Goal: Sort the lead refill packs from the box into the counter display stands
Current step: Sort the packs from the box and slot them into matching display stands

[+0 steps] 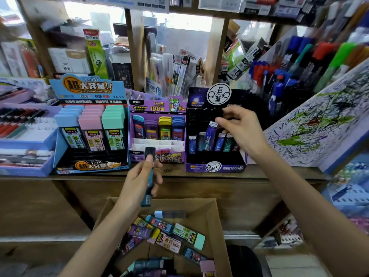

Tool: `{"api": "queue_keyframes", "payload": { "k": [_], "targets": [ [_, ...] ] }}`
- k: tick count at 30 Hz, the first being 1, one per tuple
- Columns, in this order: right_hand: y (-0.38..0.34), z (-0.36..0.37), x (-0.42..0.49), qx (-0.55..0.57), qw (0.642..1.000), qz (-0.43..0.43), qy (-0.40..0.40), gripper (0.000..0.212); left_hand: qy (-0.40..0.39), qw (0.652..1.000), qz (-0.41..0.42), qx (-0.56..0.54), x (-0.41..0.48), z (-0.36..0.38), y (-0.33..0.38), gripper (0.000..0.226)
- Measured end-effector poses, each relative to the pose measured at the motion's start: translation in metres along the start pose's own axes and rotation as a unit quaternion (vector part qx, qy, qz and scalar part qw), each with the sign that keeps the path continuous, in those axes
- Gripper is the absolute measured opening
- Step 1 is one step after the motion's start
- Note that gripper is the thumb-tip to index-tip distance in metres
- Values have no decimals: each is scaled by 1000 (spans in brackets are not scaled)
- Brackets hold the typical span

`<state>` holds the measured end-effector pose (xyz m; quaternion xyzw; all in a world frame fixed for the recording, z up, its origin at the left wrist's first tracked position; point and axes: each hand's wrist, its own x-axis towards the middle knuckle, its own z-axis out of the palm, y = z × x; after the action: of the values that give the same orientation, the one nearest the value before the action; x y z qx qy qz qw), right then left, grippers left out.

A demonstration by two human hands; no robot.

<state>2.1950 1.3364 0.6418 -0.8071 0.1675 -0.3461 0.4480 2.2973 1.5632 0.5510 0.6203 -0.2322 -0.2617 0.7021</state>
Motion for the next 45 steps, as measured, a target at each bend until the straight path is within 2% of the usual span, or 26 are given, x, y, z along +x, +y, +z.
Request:
{"api": "queue_keyframes", "payload": {
  "k": [5,10,15,21,24,26,29,33,35,37,40,45],
  "targets": [
    [18,10,-2,-28,999,-13,-15,31,5,1000,-3,7,0,1,-3,43],
    [24,15,-1,-42,998,-11,-38,25,19,1000,4,7,1,2,-3,33],
    [24,17,-1,-33,997,-11,-65,23,22,1000,14,9,2,1,-4,36],
    [33,27,-3,-39,998,25,-32,14,16,1000,23,10,1,4,-9,33],
    [38,32,-2,-60,997,49,-11,20,17,999,28,14,0,8,-10,31],
    [37,33,0,-83,995,60,8,23,18,999,31,19,0,11,-9,31],
    [29,32,3,-143,987,69,2,15,16,999,38,22,1,17,-6,28],
    [16,29,-9,-304,950,70,-6,24,6,998,60,14,0,26,-1,28],
    [10,28,-23,-245,968,47,-18,20,-8,998,62,-2,-2,31,1,27],
    [1,30,-40,-101,992,49,-62,14,-31,997,55,-33,-3,35,3,27],
    [-8,39,-62,31,990,63,-126,7,-63,995,52,-58,-6,43,4,27],
    [-10,54,-82,117,985,69,-106,11,-75,994,55,-58,-9,57,3,16]
  ]
}}
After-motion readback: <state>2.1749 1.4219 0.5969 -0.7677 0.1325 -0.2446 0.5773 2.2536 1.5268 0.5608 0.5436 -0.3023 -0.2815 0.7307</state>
